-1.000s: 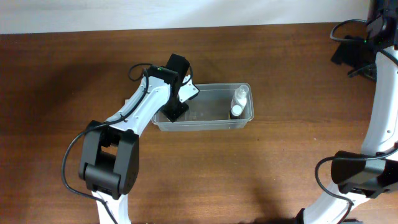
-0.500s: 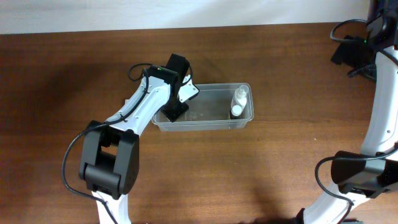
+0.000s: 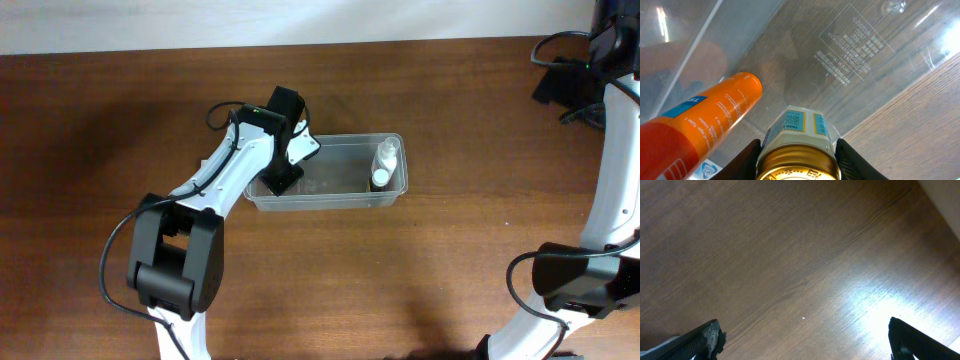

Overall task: Pack container
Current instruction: 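Lower the amber jar into the container's left end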

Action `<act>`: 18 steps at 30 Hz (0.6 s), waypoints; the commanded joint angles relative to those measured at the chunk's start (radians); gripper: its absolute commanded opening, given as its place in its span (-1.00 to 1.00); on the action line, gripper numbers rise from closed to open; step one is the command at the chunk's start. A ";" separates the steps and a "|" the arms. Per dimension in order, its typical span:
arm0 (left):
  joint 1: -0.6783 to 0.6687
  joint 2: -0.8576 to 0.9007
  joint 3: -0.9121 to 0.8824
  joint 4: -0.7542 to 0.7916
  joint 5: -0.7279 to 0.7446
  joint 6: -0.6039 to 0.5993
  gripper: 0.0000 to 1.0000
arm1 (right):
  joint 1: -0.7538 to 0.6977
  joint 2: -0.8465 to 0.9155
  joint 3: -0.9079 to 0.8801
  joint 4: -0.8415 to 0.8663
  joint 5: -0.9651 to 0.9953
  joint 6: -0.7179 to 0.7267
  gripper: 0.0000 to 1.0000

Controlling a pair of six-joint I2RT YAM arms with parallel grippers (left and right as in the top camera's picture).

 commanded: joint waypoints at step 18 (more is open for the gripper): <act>0.002 0.019 -0.007 0.002 0.015 0.016 -0.10 | -0.005 -0.008 0.005 0.001 0.016 0.000 0.97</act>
